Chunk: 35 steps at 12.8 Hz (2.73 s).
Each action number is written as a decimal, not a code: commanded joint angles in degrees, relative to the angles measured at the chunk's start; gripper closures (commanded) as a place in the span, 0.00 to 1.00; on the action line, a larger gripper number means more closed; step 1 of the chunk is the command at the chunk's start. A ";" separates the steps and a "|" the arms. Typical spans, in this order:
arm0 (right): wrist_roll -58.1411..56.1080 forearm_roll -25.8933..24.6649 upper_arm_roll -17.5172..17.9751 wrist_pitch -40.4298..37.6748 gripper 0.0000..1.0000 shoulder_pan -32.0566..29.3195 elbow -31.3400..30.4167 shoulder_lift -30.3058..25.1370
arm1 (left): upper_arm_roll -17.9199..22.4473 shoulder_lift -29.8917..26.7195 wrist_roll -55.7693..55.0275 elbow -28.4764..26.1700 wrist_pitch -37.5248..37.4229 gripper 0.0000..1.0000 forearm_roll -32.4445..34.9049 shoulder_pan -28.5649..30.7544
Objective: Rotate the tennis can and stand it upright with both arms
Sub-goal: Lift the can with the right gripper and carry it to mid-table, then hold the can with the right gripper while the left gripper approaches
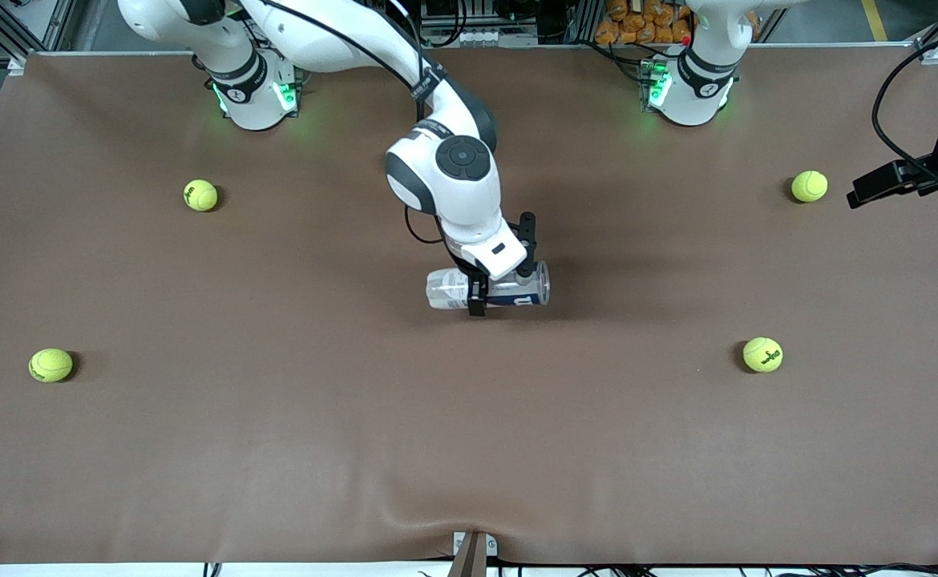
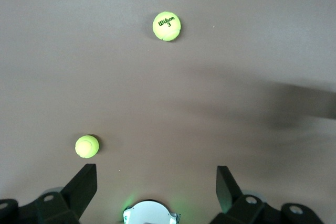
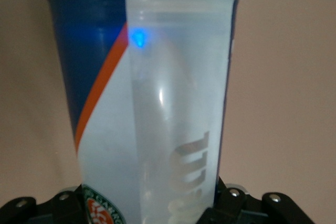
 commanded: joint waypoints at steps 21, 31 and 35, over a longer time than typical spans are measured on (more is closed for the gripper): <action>9.78 -8.46 -0.99 2.76 0.20 5.11 3.61 11.67 | -0.80 1.18 -0.96 -0.27 0.28 0.00 -3.92 -1.45; 10.75 -9.08 -0.91 2.41 0.00 5.82 3.61 10.18 | -4.32 4.43 -0.87 -2.55 0.02 0.00 -12.15 -1.89; 10.93 -8.73 -0.73 0.57 0.00 7.48 3.09 8.51 | -4.84 4.96 -0.96 -10.54 6.50 0.00 -21.03 -2.24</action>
